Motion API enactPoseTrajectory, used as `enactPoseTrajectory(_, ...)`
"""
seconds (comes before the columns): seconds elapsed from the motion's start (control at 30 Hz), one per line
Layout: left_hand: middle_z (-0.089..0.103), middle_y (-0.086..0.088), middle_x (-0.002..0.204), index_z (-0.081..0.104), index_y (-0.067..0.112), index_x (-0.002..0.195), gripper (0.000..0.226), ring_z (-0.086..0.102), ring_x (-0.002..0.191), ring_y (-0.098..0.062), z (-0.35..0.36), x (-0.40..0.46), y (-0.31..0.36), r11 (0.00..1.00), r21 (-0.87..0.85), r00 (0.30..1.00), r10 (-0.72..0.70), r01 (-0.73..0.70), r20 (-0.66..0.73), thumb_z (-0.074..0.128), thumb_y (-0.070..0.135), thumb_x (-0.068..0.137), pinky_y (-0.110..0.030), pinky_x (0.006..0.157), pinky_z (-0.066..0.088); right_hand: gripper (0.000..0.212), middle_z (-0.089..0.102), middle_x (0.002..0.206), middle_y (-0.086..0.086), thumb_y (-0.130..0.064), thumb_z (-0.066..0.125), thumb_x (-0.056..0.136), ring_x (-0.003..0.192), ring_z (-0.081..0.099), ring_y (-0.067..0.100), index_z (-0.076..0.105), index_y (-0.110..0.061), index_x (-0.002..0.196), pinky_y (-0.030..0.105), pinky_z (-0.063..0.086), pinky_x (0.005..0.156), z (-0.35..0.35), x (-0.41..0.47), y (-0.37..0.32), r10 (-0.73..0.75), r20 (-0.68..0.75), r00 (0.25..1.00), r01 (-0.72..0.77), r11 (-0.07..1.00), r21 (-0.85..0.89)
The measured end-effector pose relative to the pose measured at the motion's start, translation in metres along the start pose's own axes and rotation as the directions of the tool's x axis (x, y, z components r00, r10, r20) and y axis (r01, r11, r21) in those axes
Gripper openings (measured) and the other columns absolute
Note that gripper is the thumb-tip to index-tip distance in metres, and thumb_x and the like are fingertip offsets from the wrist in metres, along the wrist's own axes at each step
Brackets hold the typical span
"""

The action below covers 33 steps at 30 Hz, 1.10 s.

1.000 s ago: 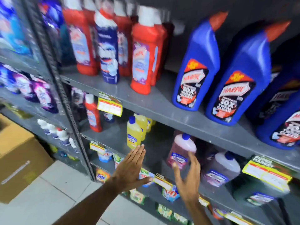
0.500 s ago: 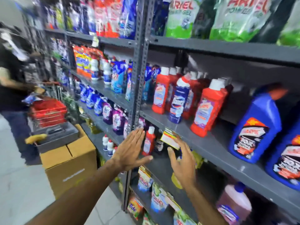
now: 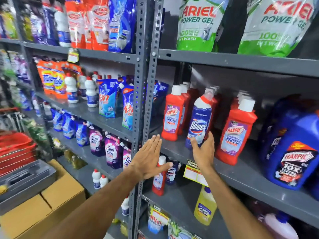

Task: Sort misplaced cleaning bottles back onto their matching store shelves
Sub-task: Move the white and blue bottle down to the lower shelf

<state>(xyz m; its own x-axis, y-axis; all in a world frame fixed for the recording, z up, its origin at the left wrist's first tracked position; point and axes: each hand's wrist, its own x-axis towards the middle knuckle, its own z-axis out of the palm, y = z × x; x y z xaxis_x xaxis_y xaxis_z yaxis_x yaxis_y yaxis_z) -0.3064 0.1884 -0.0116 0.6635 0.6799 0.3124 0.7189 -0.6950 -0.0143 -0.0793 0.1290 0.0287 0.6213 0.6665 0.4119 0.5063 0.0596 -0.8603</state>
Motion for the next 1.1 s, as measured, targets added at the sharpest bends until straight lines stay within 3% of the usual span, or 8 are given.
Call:
enactPoseTrajectory(0.13,-0.009,-0.018,0.176,-0.007,-0.001,0.165,0.12,-0.011,0.163,-0.026,0.007,0.025,-0.01,0.999,-0.035,0.999,0.011,-0.01,0.05,0.004,0.092,0.089,-0.041,0.133,-0.006,0.067,0.066,0.139,0.015,-0.017,0.079,0.091,0.124,0.064,0.031,0.046,-0.008,0.149,0.032,0.044,0.099,0.004,0.017,0.001,0.043,0.012,0.999,-0.043,0.999,-0.003)
enactPoseTrajectory(0.33,0.007,-0.02,0.176,0.006,-0.002,0.165,0.133,0.003,0.164,-0.029,0.019,0.035,-0.016,0.999,-0.035,0.999,0.028,-0.027,0.023,-0.017,0.094,0.076,-0.042,0.133,-0.003,0.059,0.071,0.13,0.011,-0.024,0.082,0.09,0.11,0.067,0.021,0.056,-0.009,0.14,0.029,0.046,0.088,0.003,0.024,0.008,0.024,0.0,1.0,-0.024,1.0,-0.003)
enactPoseTrajectory(0.47,0.013,-0.02,0.176,0.01,-0.002,0.165,0.122,0.009,0.163,-0.03,0.023,0.035,-0.017,0.999,-0.026,0.999,0.024,-0.023,0.044,0.0,0.091,0.087,-0.045,0.133,0.004,0.057,0.074,0.126,0.009,-0.023,0.086,0.086,0.108,0.071,0.02,0.06,-0.009,0.134,0.026,0.052,0.085,0.0,0.021,0.008,0.018,-0.02,1.0,-0.017,1.0,0.016)
enactPoseTrajectory(0.53,0.01,-0.02,0.176,0.008,-0.001,0.166,0.118,0.006,0.164,-0.029,0.021,0.034,-0.017,1.0,-0.02,0.998,0.021,-0.02,0.06,0.004,0.089,0.09,-0.045,0.133,0.004,0.057,0.075,0.123,0.008,-0.025,0.088,0.083,0.107,0.073,0.021,0.061,-0.011,0.131,0.033,0.058,0.089,0.0,0.015,0.007,0.002,-0.022,1.0,-0.001,0.999,0.032)
enactPoseTrajectory(0.77,-0.004,-0.018,0.175,-0.001,0.0,0.165,0.108,-0.006,0.164,-0.027,0.02,-0.005,-0.015,0.999,-0.002,0.999,0.032,-0.032,-0.004,0.017,0.084,0.1,-0.042,0.133,-0.005,0.047,0.078,0.111,-0.008,-0.028,0.091,0.078,0.099,0.076,0.005,0.066,-0.023,0.116,0.034,0.062,0.089,0.004,-0.027,-0.009,-0.066,0.076,0.995,0.059,0.994,0.093)
enactPoseTrajectory(0.87,-0.004,-0.016,0.174,0.002,0.0,0.166,0.107,-0.006,0.164,-0.025,0.023,-0.029,-0.017,0.999,-0.03,0.999,0.03,-0.031,-0.032,0.018,0.084,0.1,-0.038,0.132,-0.007,0.05,0.079,0.111,-0.01,-0.026,0.091,0.078,0.098,0.076,0.001,0.067,-0.022,0.122,0.027,0.062,0.087,0.008,-0.053,-0.016,-0.098,0.123,0.988,0.085,0.99,0.11)
enactPoseTrajectory(1.0,-0.004,-0.013,0.174,0.004,0.002,0.166,0.105,-0.003,0.164,-0.026,0.037,-0.06,-0.02,0.998,-0.071,1.0,0.0,-0.001,-0.008,0.023,0.082,0.1,-0.039,0.131,-0.007,0.047,0.076,0.103,-0.018,-0.025,0.091,0.077,0.091,0.071,-0.012,0.065,-0.029,0.116,0.005,0.052,0.074,0.015,-0.088,-0.018,-0.125,0.211,0.969,0.106,0.99,0.097)
enactPoseTrajectory(1.1,-0.005,-0.014,0.175,0.002,0.002,0.166,0.107,-0.006,0.164,-0.025,0.048,-0.078,-0.02,0.996,-0.084,0.998,-0.036,0.039,0.043,0.021,0.083,0.099,-0.039,0.128,-0.014,0.049,0.076,0.103,-0.017,-0.026,0.091,0.076,0.093,0.071,-0.012,0.064,-0.031,0.117,0.004,0.051,0.074,0.021,-0.111,-0.007,-0.118,0.25,0.961,0.095,0.99,0.101)
